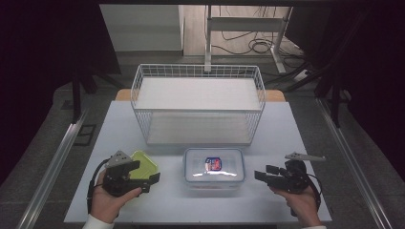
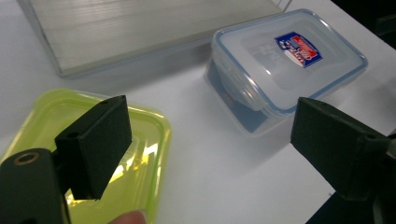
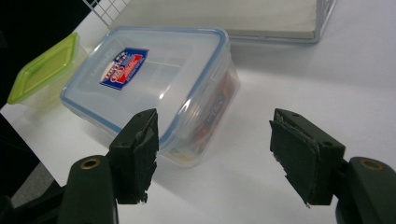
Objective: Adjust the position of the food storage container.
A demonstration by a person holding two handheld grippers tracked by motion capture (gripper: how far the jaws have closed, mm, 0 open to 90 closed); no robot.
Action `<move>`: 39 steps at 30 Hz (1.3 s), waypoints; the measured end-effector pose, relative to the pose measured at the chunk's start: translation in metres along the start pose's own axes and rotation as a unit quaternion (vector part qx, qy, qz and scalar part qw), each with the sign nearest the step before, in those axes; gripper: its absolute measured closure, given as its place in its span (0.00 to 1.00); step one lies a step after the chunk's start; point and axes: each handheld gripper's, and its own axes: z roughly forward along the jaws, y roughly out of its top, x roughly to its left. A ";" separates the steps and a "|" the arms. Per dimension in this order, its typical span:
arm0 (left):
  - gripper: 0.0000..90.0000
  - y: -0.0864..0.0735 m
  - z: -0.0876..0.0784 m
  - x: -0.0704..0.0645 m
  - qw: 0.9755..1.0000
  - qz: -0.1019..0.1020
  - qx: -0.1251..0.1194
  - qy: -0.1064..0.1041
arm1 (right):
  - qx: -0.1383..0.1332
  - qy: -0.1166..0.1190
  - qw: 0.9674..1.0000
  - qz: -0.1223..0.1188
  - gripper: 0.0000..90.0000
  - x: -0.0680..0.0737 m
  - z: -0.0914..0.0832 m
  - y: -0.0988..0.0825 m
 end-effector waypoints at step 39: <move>0.14 0.014 0.032 -0.024 0.998 -0.029 0.015 -0.054 | -0.015 0.033 0.999 0.001 0.36 -0.010 -0.005 0.009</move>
